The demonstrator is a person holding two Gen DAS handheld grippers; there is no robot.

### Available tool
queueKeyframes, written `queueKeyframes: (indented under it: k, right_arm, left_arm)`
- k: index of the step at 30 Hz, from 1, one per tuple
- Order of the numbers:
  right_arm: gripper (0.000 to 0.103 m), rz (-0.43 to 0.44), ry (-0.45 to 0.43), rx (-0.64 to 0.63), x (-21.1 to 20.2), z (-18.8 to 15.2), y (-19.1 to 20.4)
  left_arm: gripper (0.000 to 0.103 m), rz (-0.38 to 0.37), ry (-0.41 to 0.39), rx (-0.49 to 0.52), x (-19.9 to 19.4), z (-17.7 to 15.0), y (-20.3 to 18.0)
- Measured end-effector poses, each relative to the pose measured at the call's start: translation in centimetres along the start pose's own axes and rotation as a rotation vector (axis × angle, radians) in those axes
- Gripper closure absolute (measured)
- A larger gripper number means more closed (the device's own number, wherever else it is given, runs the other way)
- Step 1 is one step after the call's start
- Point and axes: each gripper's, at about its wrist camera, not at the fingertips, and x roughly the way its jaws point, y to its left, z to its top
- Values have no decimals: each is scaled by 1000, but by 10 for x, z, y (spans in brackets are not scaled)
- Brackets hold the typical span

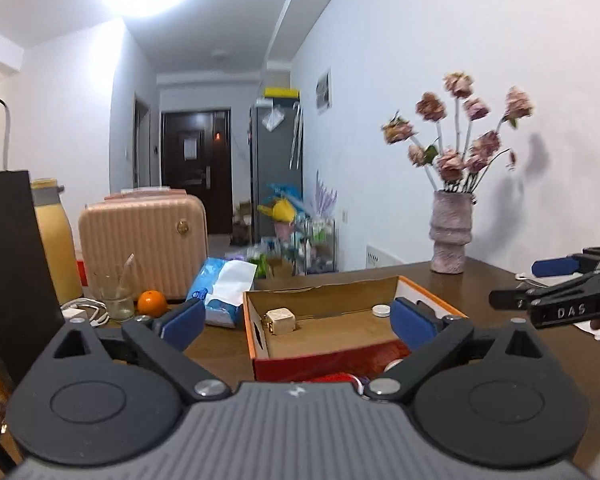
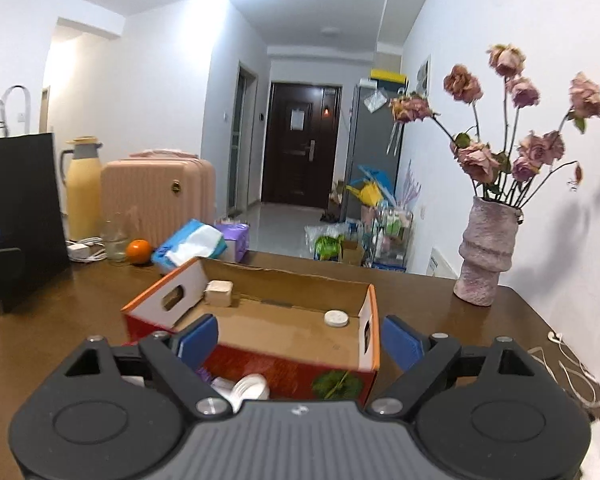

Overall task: Organize rigid objects
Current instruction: 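Withdraw both tools from the box back toward the remaining objects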

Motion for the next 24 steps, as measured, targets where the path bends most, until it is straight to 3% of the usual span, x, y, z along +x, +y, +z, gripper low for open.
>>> queueKeyframes:
  k: [3, 6, 10, 12, 16, 24]
  right_arm:
    - [12, -6, -32, 34, -30, -27, 13]
    - [5, -23, -67, 99, -63, -58, 24]
    - [2, -64, -123, 110, -104, -103, 42]
    - [0, -88, -138, 115, -120, -125, 50]
    - [0, -46, -95, 81, -131, -153, 57]
    - [0, -109, -56, 98, -110, -159, 49]
  left_arm:
    - [0, 12, -54, -9, -37, -20, -7]
    - [0, 1, -67, -28, -71, -41, -9]
    - [0, -29, -77, -17, -102, -68, -11]
    - [0, -49, -65, 2, -105, -83, -12]
    - [0, -50, 30, -13, -90, -106, -14]
    - [0, -67, 150, -38, -60, -127, -11]
